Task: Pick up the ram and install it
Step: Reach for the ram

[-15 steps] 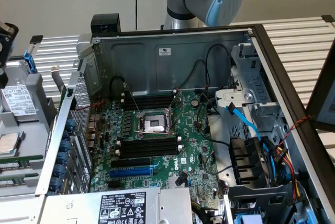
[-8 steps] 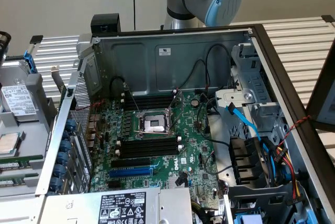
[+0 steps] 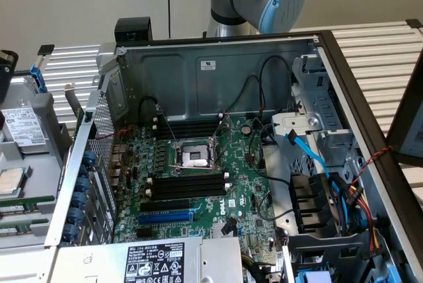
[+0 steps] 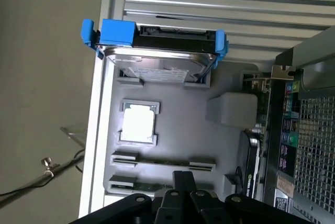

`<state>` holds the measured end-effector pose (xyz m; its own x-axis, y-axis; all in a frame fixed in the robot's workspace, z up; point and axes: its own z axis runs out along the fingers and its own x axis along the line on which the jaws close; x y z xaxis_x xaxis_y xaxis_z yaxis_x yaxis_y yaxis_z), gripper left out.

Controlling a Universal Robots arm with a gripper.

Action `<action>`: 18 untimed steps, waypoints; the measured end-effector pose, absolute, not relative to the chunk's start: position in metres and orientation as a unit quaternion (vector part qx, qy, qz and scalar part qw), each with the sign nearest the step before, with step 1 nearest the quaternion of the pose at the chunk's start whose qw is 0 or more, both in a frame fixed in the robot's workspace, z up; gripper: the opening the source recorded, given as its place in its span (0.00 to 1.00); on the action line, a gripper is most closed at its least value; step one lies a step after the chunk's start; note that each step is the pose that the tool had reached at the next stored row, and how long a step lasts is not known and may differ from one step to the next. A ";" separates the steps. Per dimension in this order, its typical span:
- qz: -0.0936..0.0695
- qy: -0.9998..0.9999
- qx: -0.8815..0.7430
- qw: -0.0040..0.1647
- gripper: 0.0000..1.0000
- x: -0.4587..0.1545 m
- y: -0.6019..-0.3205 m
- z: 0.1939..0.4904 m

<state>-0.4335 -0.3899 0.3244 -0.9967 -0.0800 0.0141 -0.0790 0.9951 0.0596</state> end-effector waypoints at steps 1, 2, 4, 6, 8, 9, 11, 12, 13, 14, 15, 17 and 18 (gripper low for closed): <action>-0.029 -0.999 0.042 0.008 0.11 -0.434 -0.390 0.323; -0.029 -0.999 0.044 0.008 0.11 -0.435 -0.390 0.321; -0.029 -0.998 0.049 0.008 0.11 -0.436 -0.390 0.317; -0.029 -0.998 0.053 0.009 0.11 -0.438 -0.390 0.314; -0.029 -0.998 0.056 0.009 0.11 -0.439 -0.390 0.310; -0.029 -0.998 0.057 0.009 0.11 -0.440 -0.390 0.308; -0.029 -0.998 0.057 0.009 0.11 -0.441 -0.391 0.304; -0.029 -0.998 0.057 0.009 0.11 -0.441 -0.391 0.304; -0.029 -0.998 0.057 0.009 0.11 -0.441 -0.391 0.304; -0.029 -0.998 0.057 0.009 0.11 -0.441 -0.391 0.304; -0.029 -0.998 0.058 0.009 0.11 -0.441 -0.391 0.304; -0.029 -0.998 0.058 0.009 0.11 -0.441 -0.391 0.304; -0.029 -0.998 0.058 0.009 0.11 -0.441 -0.391 0.304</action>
